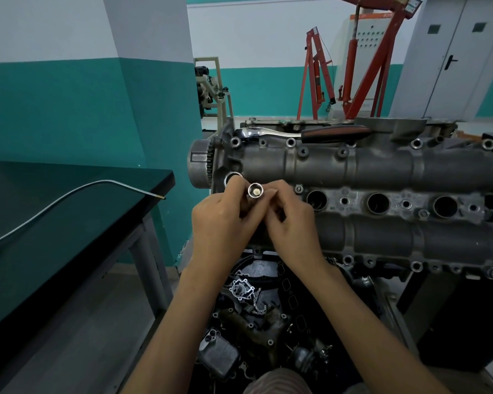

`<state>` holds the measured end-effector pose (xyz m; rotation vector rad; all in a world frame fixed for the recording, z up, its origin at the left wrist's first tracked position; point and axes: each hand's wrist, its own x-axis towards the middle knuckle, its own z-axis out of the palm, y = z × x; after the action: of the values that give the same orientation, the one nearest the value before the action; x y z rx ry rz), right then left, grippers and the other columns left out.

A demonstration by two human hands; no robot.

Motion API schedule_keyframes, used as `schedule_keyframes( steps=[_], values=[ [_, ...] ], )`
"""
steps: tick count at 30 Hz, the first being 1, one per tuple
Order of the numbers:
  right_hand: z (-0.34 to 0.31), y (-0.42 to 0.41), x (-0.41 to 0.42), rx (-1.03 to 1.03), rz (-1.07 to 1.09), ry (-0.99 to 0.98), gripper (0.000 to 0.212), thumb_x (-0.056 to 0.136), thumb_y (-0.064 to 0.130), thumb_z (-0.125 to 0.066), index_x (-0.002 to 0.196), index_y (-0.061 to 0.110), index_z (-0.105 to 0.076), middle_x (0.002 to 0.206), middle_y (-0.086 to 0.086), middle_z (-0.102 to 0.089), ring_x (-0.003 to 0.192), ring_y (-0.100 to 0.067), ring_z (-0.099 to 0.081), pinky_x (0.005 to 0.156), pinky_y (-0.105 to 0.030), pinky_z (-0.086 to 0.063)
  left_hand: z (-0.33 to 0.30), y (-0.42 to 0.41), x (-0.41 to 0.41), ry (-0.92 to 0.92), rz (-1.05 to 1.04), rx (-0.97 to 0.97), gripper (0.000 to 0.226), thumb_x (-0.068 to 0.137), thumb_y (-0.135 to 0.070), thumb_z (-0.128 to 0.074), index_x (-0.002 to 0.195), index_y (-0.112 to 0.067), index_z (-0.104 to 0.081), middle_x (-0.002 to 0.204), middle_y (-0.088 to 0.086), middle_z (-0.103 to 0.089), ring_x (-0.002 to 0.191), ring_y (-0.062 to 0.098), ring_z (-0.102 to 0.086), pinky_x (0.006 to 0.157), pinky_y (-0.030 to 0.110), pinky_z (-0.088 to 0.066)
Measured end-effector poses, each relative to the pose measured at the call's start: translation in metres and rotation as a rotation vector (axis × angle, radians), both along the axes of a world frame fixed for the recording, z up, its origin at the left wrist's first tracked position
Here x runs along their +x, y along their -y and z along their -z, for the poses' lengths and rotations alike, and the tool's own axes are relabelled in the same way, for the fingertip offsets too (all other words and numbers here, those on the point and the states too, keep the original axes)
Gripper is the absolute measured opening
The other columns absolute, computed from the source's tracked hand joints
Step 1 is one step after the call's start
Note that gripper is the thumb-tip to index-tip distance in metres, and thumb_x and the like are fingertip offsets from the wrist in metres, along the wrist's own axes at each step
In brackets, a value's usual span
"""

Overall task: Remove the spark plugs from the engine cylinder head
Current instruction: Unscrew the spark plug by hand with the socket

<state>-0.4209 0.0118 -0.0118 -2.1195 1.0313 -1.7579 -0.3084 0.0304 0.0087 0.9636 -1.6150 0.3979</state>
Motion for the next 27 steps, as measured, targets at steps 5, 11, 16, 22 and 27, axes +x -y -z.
schedule_keyframes(
  steps=[5, 11, 16, 22, 27],
  values=[
    [0.0032, 0.0017, -0.0017, -0.028, 0.005, -0.036, 0.024, 0.093, 0.020, -0.043, 0.113, 0.024, -0.055, 0.076, 0.016, -0.060, 0.068, -0.001, -0.058, 0.060, -0.019, -0.046, 0.0002, -0.0020, 0.0013, 0.008, 0.057, 0.003, 0.024, 0.086, -0.029, -0.057, 0.091, -0.007, -0.067, 0.050, -0.005, -0.048, 0.043, 0.009, -0.042, 0.044, 0.022, -0.036],
    [0.0065, 0.0050, -0.0005, 0.003, 0.040, 0.020, 0.032, 0.086, 0.027, -0.053, 0.117, 0.025, -0.049, 0.061, 0.009, -0.051, 0.054, -0.003, -0.048, 0.052, -0.017, -0.040, -0.0008, 0.0000, 0.0009, 0.005, 0.031, 0.015, 0.024, 0.085, -0.026, -0.065, 0.079, -0.003, -0.065, 0.046, -0.001, -0.047, 0.039, 0.012, -0.041, 0.040, 0.027, -0.036],
    [0.0032, 0.0051, 0.0002, 0.067, 0.045, 0.047, 0.015, 0.080, 0.031, -0.058, 0.090, 0.038, -0.049, 0.056, 0.009, -0.048, 0.051, -0.005, -0.045, 0.048, -0.017, -0.035, -0.0018, 0.0006, -0.0027, -0.009, -0.008, 0.001, 0.039, 0.083, -0.035, -0.062, 0.067, 0.000, -0.054, 0.043, 0.004, -0.046, 0.036, 0.019, -0.044, 0.037, 0.028, -0.036],
    [0.0022, 0.0033, 0.0003, 0.029, 0.006, 0.028, 0.020, 0.087, 0.026, -0.047, 0.101, 0.034, -0.058, 0.076, 0.006, -0.065, 0.070, -0.009, -0.061, 0.061, -0.035, -0.050, -0.0012, -0.0043, 0.0029, -0.012, 0.090, 0.043, 0.030, 0.084, -0.035, -0.058, 0.084, -0.006, -0.065, 0.051, -0.004, -0.050, 0.044, 0.008, -0.042, 0.044, 0.023, -0.037],
    [0.0051, 0.0060, -0.0010, -0.013, 0.034, -0.047, 0.034, 0.090, 0.024, -0.042, 0.122, 0.026, -0.056, 0.078, 0.012, -0.064, 0.068, -0.002, -0.059, 0.061, -0.025, -0.047, -0.0043, -0.0052, 0.0051, 0.027, 0.077, 0.072, 0.024, 0.086, -0.026, -0.058, 0.096, -0.008, -0.069, 0.050, -0.005, -0.049, 0.044, 0.012, -0.045, 0.045, 0.026, -0.040]
  ],
)
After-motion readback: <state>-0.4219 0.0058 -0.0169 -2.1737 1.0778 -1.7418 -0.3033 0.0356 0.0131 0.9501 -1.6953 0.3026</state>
